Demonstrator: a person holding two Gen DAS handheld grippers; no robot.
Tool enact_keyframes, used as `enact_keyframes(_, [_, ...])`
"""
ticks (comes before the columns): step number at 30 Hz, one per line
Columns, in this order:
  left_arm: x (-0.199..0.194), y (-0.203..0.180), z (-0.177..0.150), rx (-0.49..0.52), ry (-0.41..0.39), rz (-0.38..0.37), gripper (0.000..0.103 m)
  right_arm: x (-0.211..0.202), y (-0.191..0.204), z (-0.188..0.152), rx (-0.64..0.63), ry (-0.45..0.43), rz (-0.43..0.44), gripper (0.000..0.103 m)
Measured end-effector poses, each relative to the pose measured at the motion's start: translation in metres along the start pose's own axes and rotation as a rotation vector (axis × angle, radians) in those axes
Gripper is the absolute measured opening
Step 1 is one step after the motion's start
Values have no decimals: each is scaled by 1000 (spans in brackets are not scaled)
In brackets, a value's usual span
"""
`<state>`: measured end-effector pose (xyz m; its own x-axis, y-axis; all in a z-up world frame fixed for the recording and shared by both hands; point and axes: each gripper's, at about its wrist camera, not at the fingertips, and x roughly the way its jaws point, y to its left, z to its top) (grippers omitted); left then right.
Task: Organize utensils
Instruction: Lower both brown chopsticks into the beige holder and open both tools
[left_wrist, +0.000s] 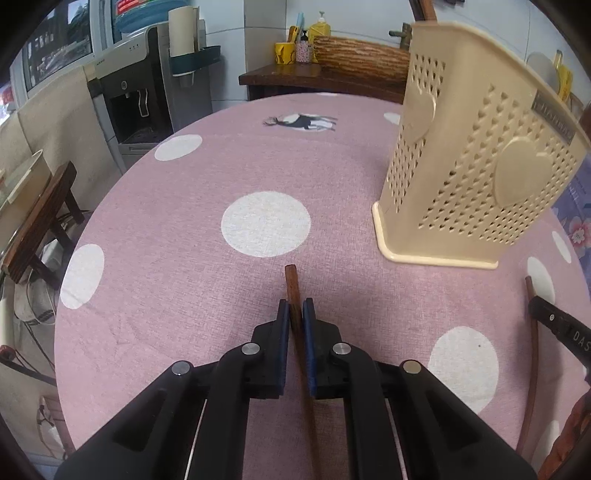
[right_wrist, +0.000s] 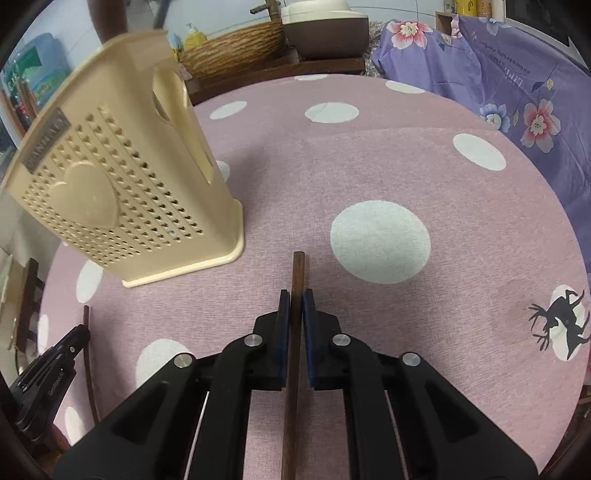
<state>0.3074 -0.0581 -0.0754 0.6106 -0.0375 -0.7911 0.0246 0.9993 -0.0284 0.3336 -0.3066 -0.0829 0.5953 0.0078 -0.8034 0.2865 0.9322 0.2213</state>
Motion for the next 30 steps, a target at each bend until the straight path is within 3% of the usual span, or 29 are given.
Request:
enact_keyframes(10, [-90, 11, 14, -25, -193, -124, 8, -98, 10, -4, -135, -214, 116, 8])
enact_keyframes(17, [-161, 13, 23, 8, -358, -164, 8, -174, 6, -5, -192, -332, 177, 8])
enact_keyframes(23, [-182, 12, 20, 30, -403, -171, 8, -211, 3, -10, -215, -370, 208, 8])
enact_keyframes(30, [-190, 12, 19, 37, -420, -174, 8, -215, 5, -11, -236, -369, 203, 8])
